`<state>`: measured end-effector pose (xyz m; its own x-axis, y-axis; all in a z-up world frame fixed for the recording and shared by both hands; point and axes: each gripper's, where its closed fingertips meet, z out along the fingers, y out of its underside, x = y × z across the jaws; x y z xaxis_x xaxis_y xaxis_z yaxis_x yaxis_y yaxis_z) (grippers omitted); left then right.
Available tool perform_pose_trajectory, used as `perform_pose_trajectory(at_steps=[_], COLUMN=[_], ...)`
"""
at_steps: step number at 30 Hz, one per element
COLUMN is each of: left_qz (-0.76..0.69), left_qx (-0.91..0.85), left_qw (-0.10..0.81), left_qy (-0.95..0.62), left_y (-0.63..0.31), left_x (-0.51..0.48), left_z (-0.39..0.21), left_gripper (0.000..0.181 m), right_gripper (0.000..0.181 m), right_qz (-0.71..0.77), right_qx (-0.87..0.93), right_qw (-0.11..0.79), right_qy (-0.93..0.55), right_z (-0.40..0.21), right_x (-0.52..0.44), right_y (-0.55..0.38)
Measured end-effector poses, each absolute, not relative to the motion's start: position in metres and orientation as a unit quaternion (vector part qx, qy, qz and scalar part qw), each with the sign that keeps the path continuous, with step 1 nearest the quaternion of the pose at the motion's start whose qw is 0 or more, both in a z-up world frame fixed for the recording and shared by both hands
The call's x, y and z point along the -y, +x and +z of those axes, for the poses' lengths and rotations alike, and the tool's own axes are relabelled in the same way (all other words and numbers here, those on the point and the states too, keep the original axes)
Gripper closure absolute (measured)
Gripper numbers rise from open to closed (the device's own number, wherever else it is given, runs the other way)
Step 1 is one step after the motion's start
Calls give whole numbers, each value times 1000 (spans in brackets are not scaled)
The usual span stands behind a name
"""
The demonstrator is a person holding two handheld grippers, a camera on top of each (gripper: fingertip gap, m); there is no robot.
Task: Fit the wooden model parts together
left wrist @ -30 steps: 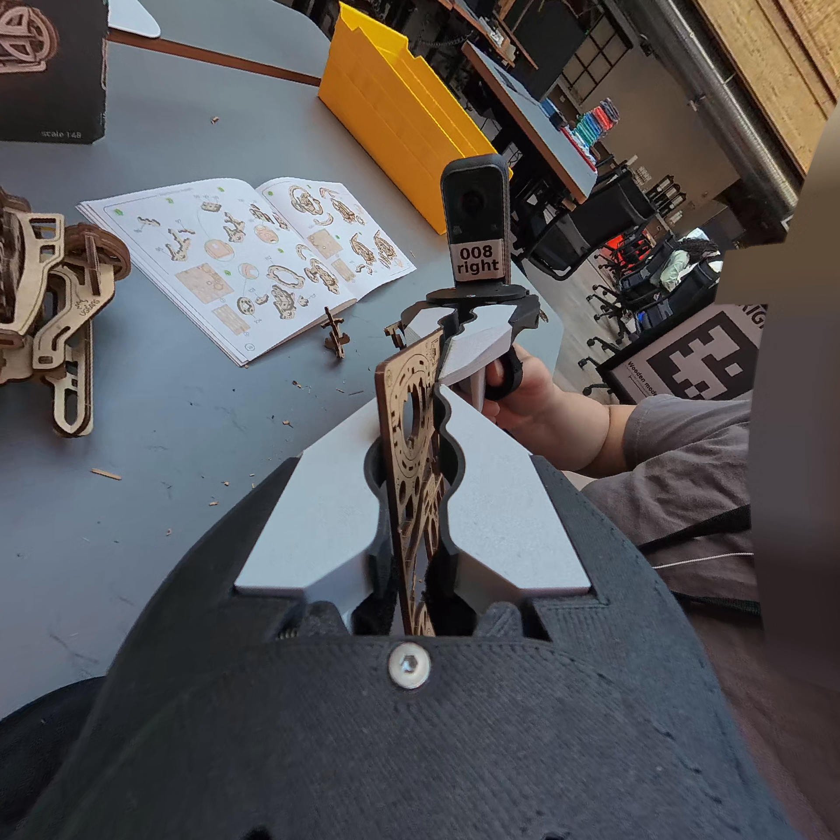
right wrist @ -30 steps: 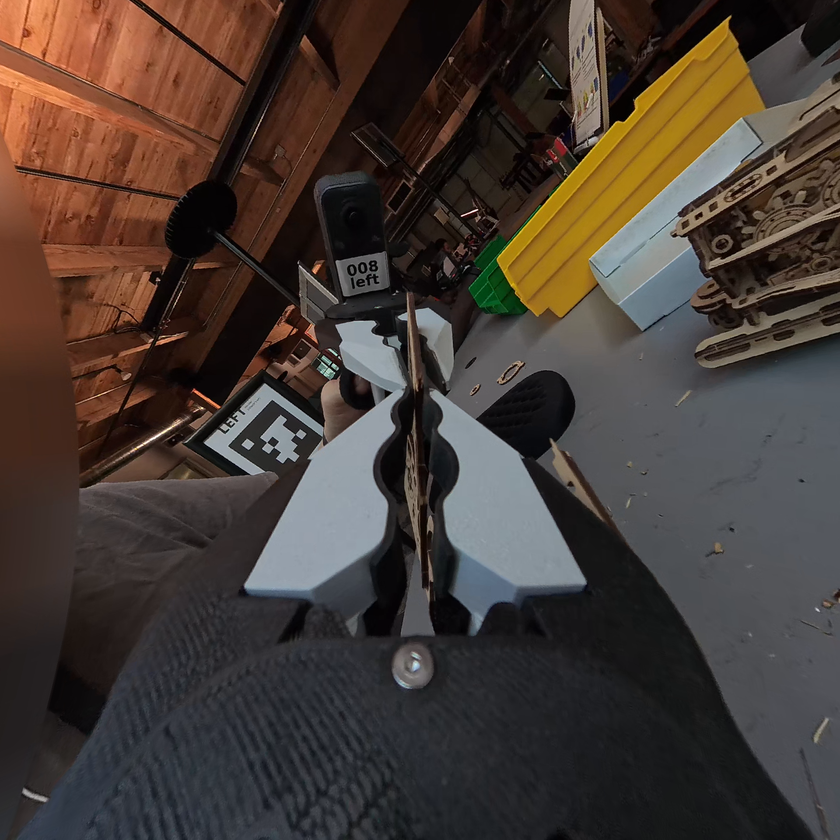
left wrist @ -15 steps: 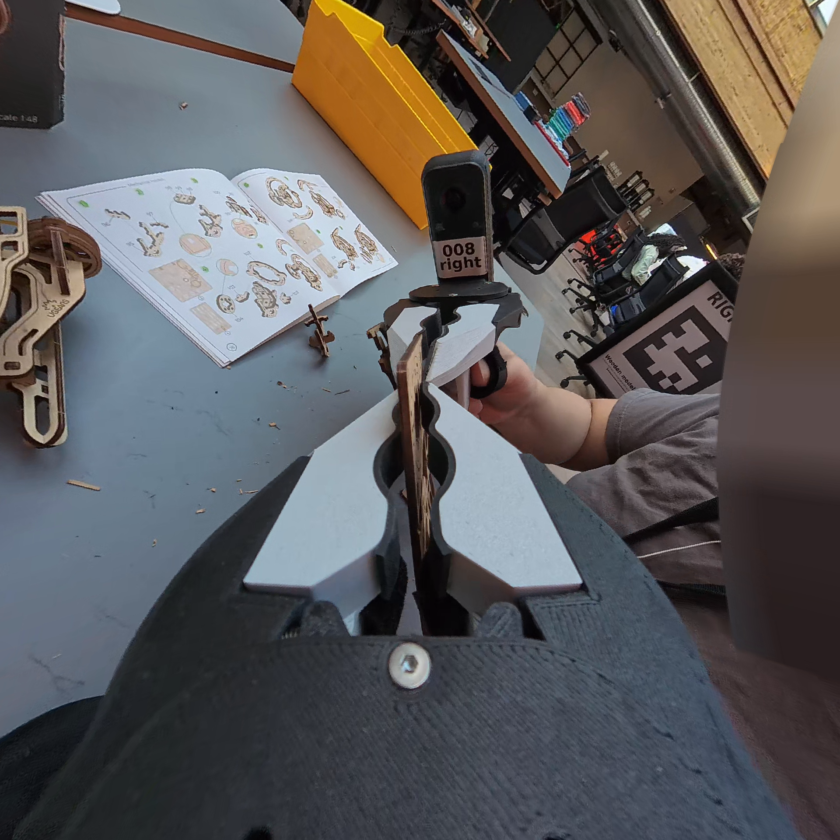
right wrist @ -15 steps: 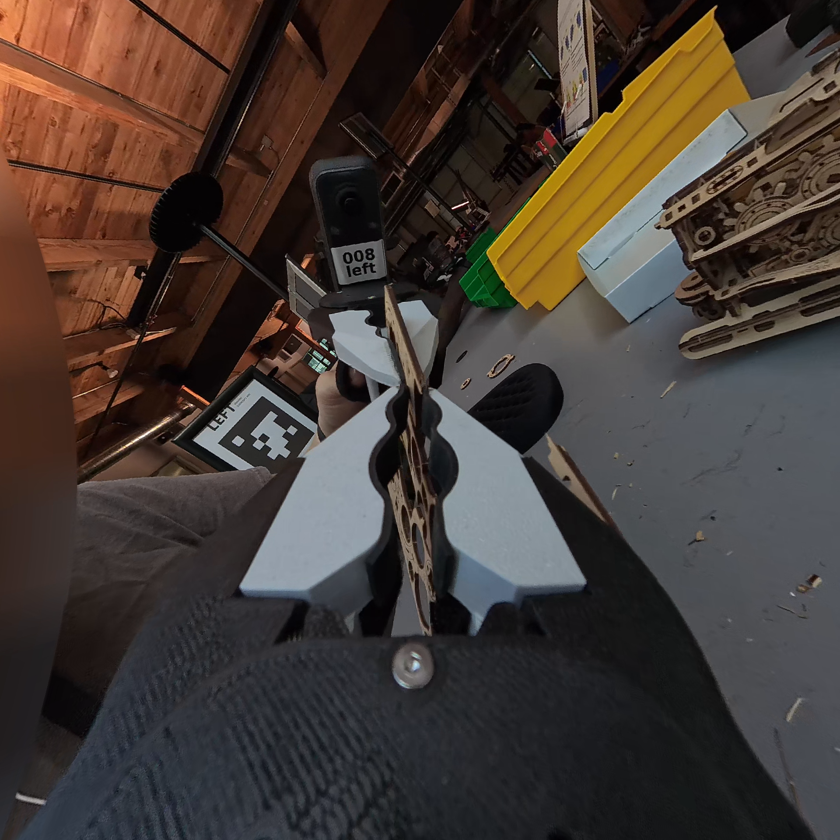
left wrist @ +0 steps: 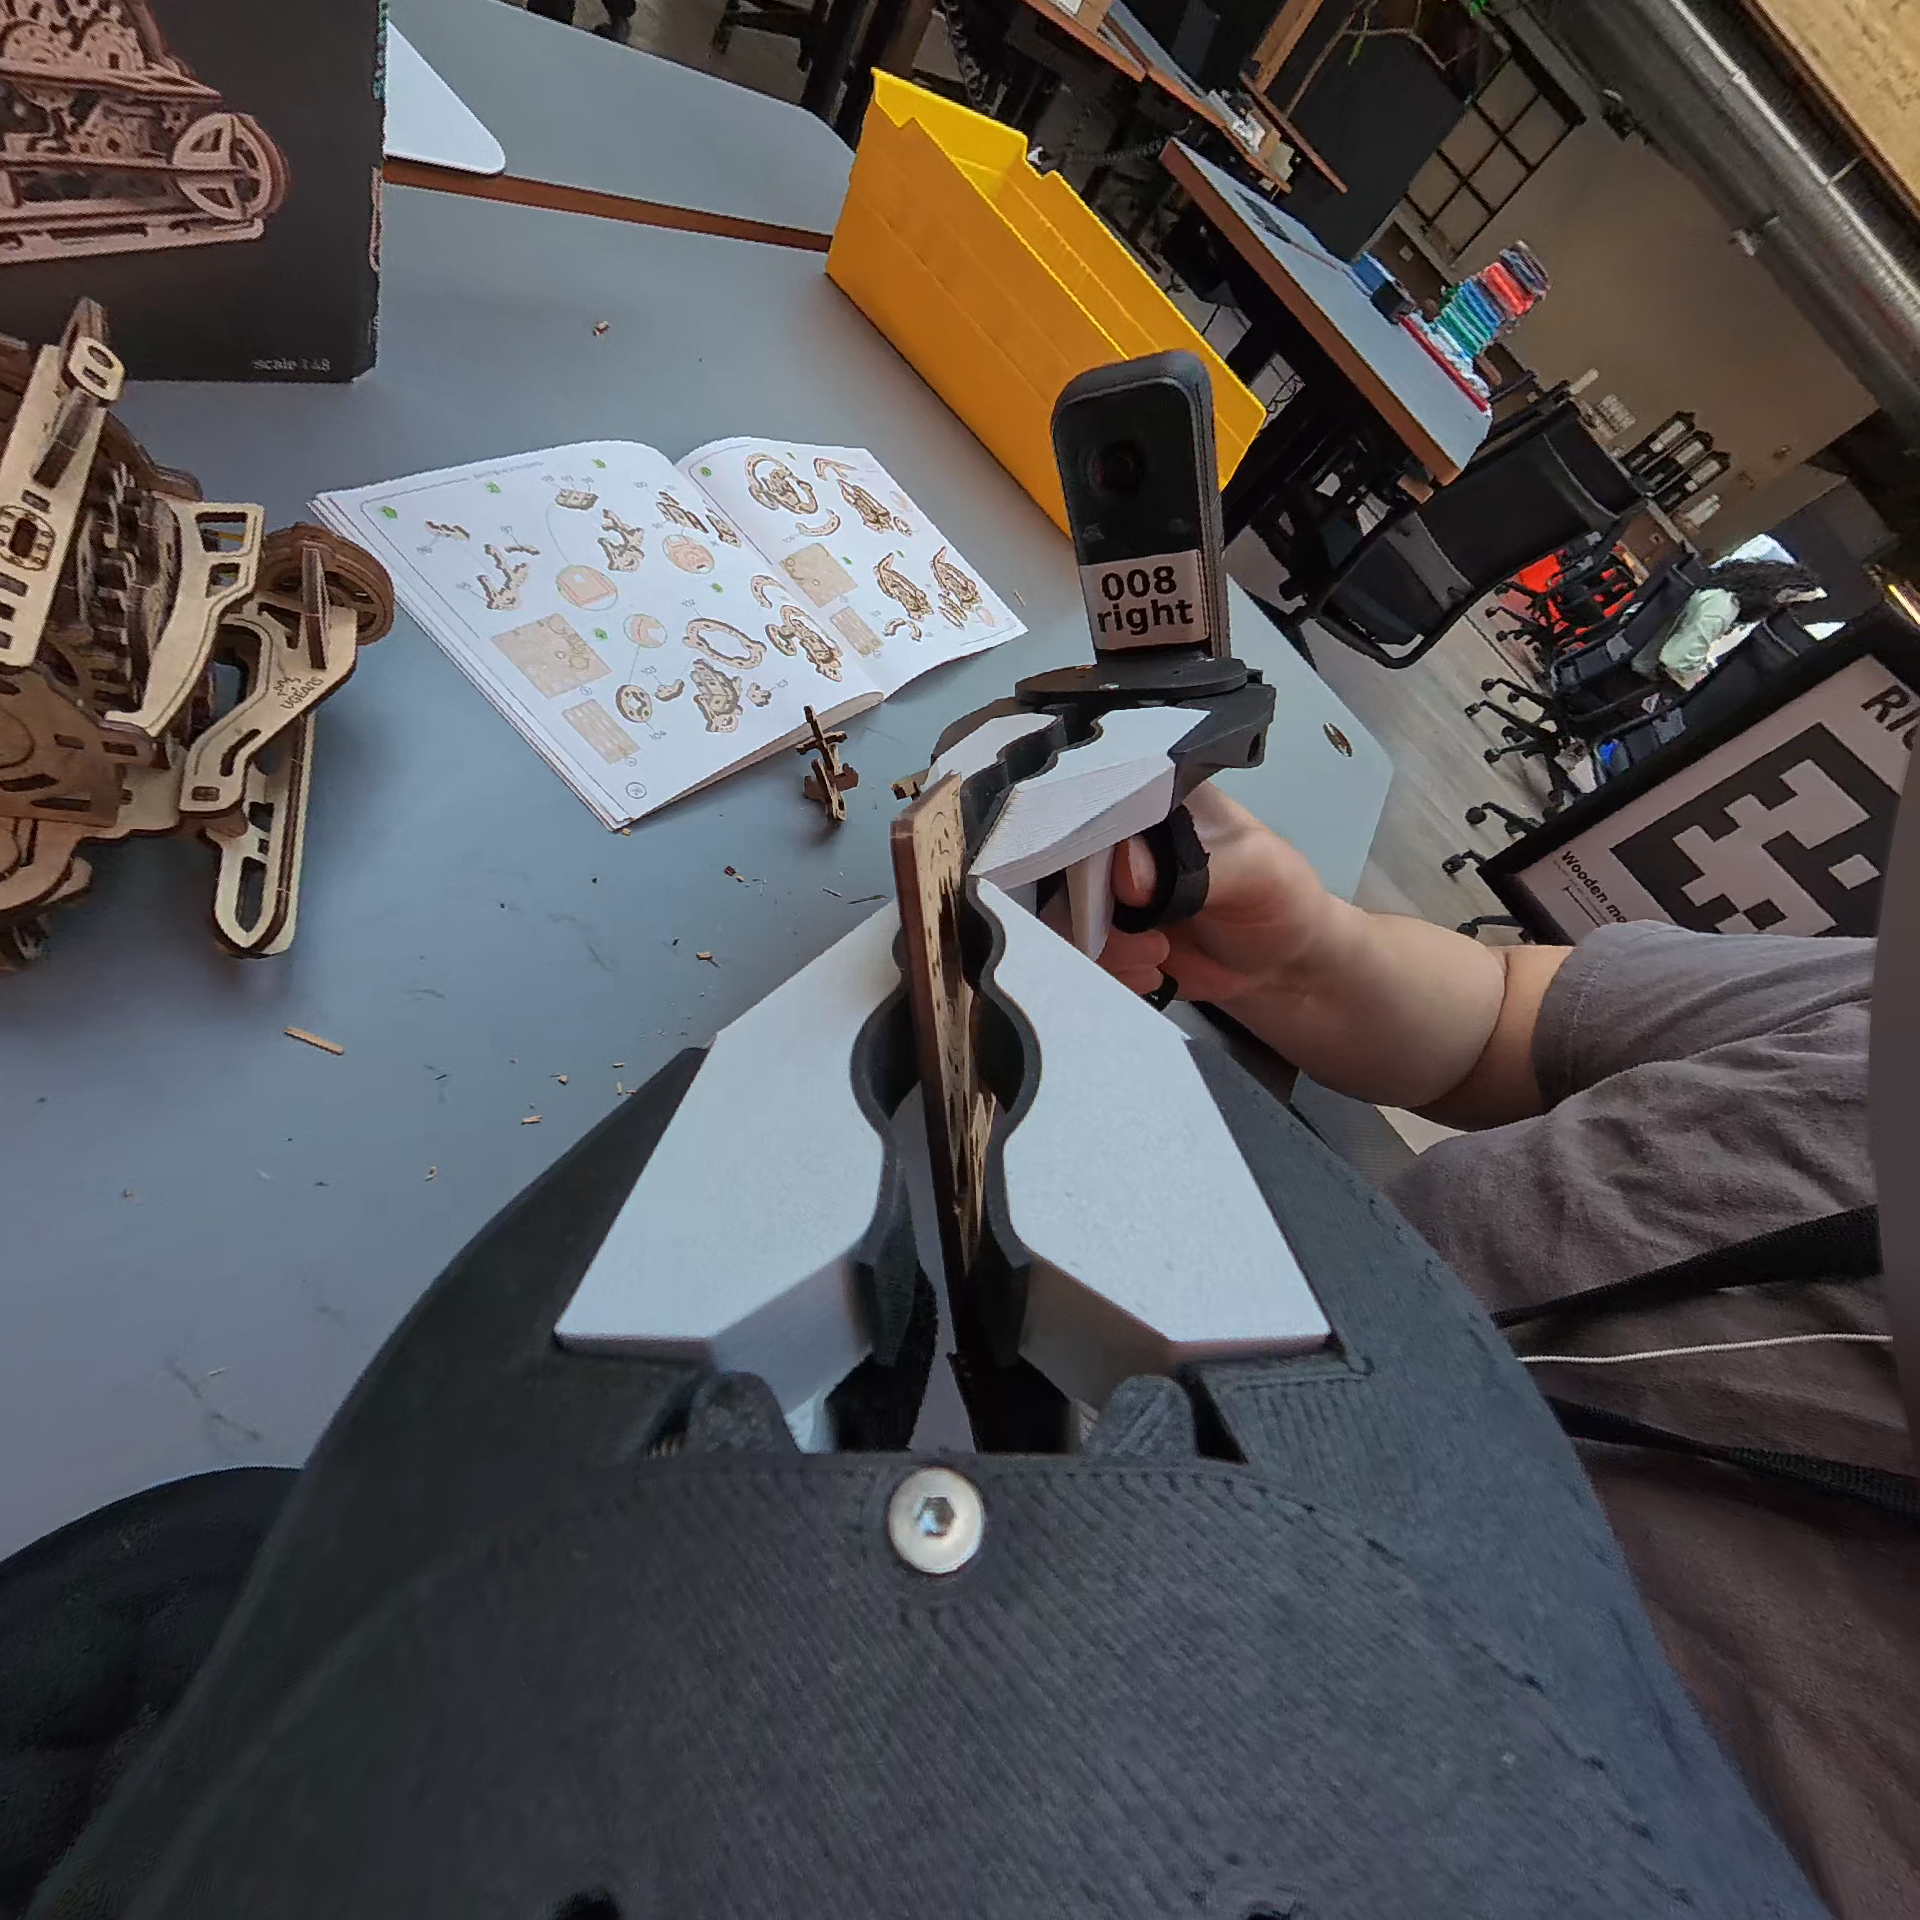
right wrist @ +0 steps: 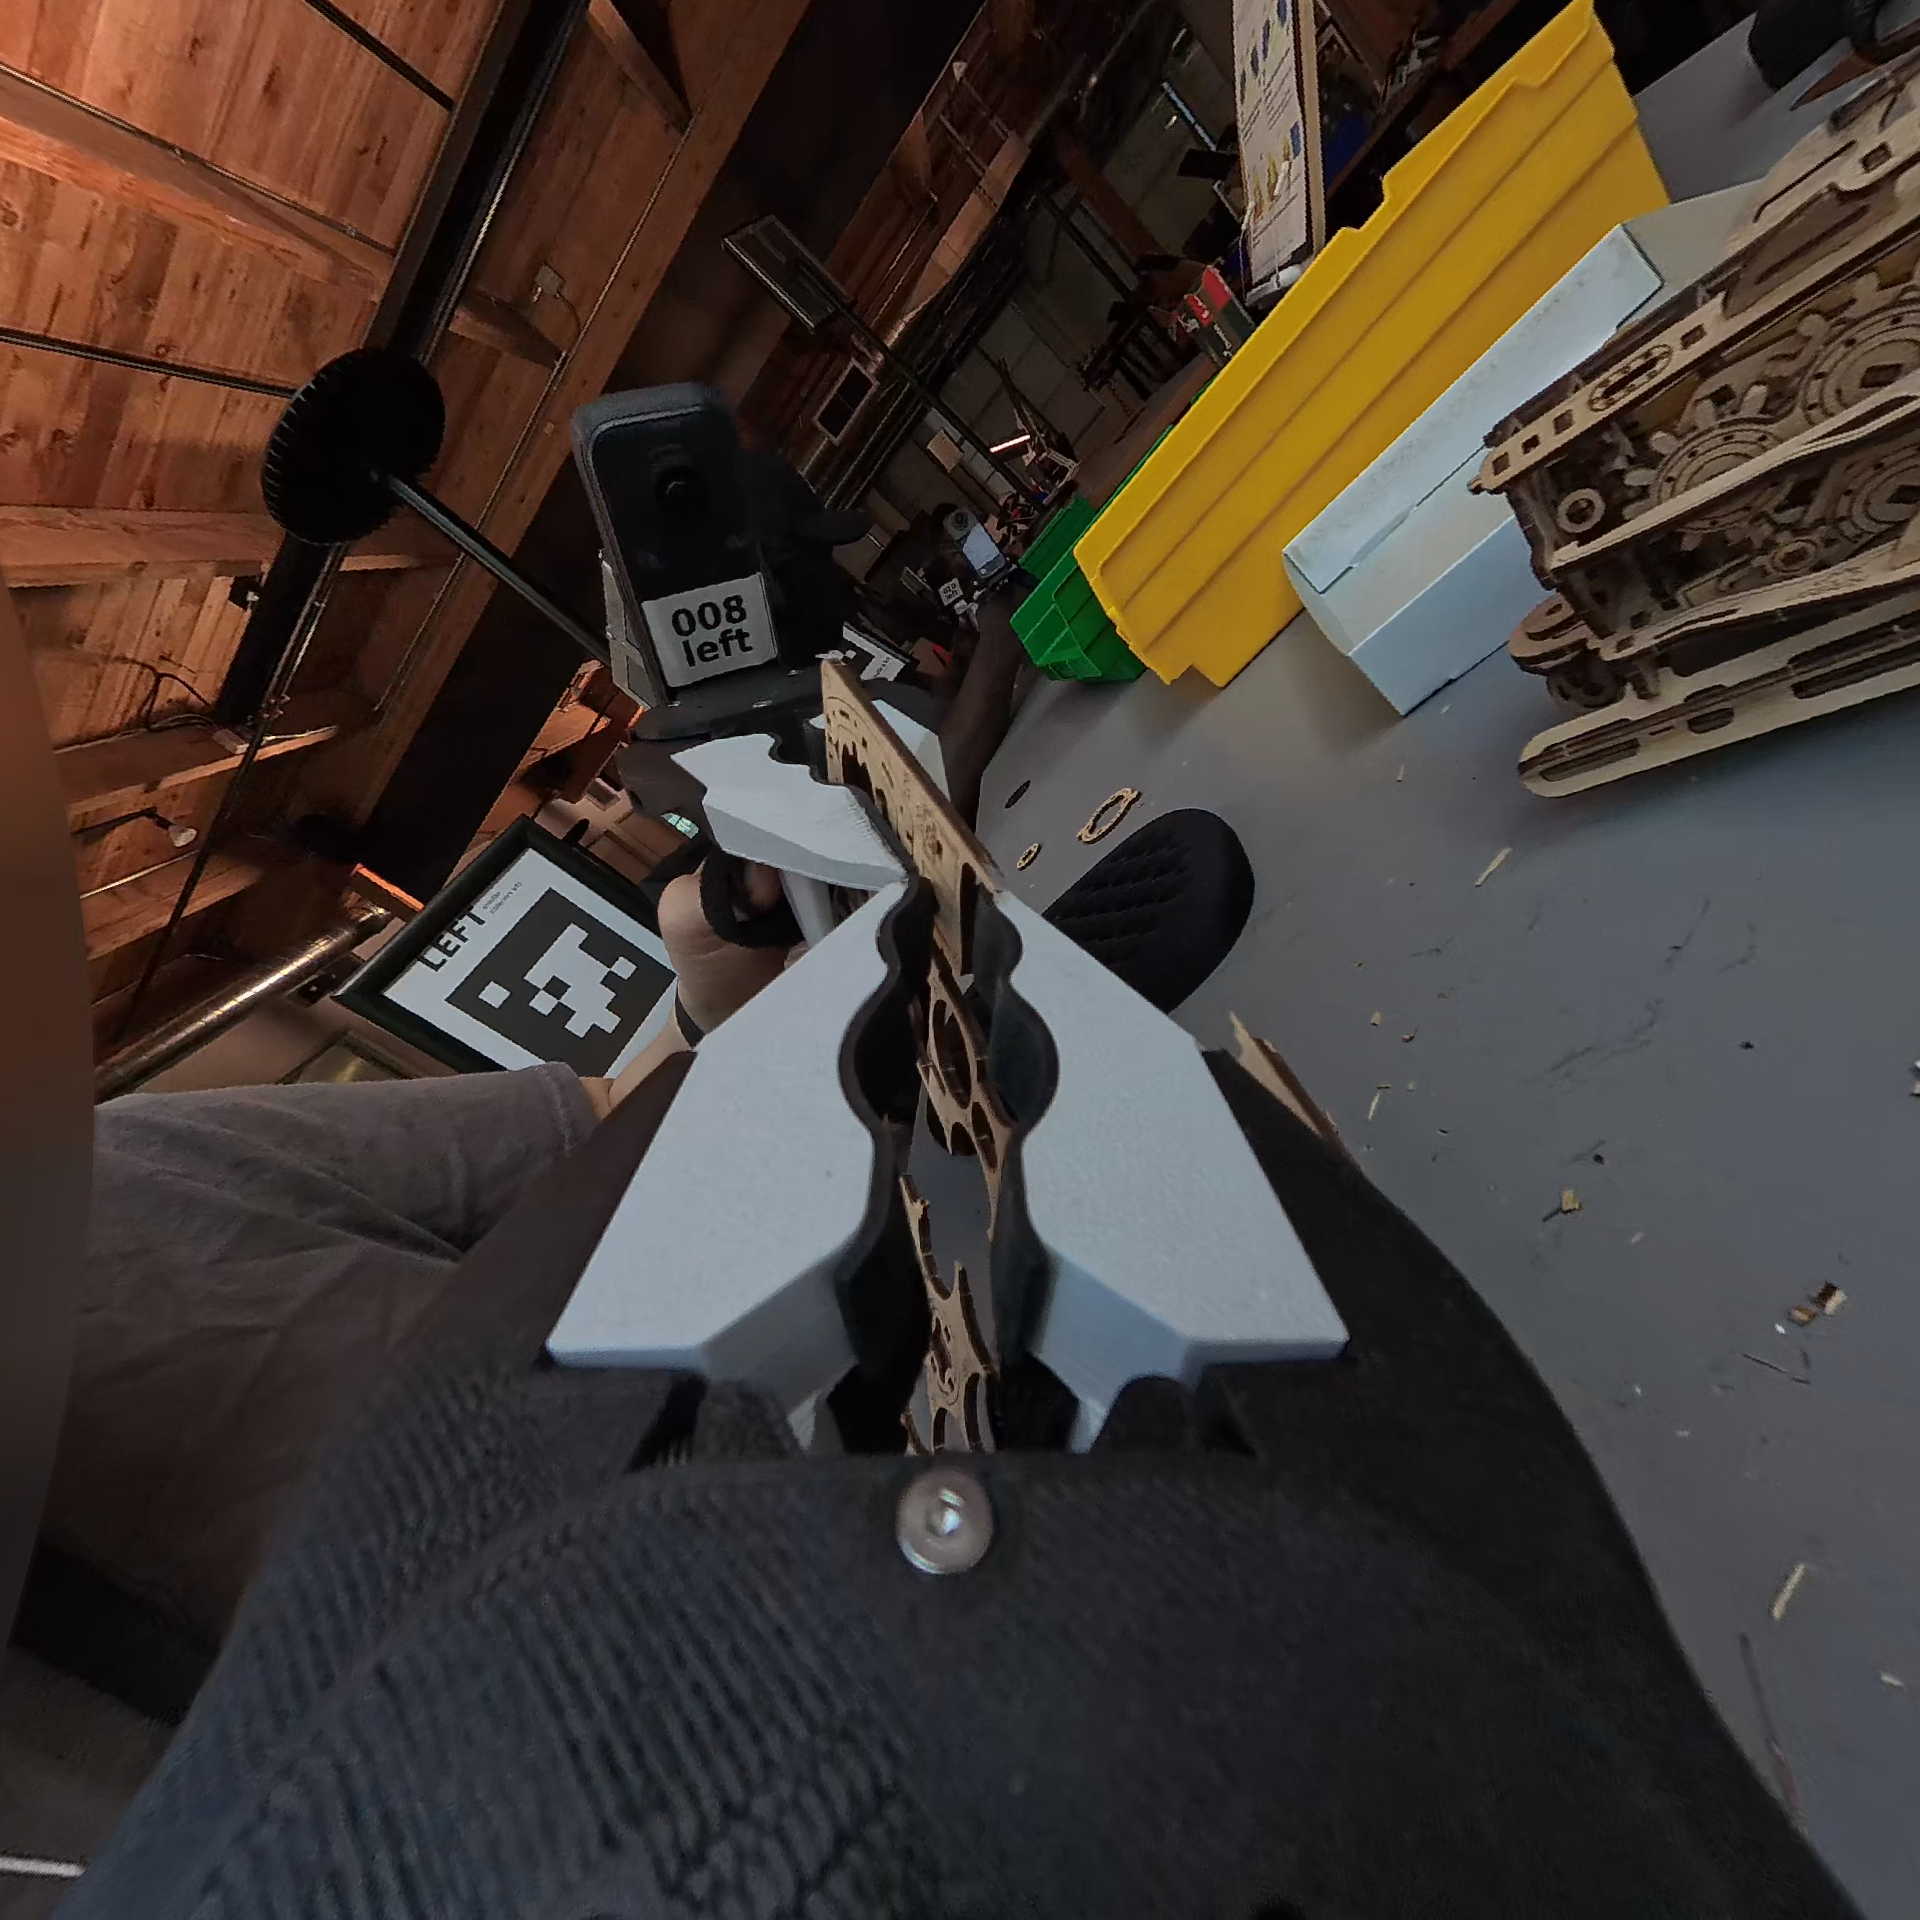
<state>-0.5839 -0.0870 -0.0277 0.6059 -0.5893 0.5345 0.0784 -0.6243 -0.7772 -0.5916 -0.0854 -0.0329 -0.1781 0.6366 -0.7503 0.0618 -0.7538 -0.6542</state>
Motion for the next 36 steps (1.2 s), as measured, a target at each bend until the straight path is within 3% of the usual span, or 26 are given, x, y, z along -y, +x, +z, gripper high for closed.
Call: perform_pose_trajectory(at_steps=[16,22,25,31,36], left_qz=[-334,-425,-465,-520,-552], left_qx=[-165,-162,-140,-111,-97], left_qw=[444,428,413,404,394], left_qy=[-815,-781,-770,-744,-729], left_y=[-588,-586,-586,-584,-581], left_x=[83,85,80,81,83], left_z=[-38,-27,-24,-15,-8], left_gripper=[181,181,181,181,181], right_gripper=[173,176,167,174,179], right_qz=[689,725,749,772,819], right_qx=[287,266,252,248,198], right_qw=[212,196,167,158,98], right_qy=[-631,-604,-590,-564,-530], right_z=[-44,-30,-25,-16,-9], right_x=[81,82,83,82,81], right_y=[-596,-592,-590,-585,-581])
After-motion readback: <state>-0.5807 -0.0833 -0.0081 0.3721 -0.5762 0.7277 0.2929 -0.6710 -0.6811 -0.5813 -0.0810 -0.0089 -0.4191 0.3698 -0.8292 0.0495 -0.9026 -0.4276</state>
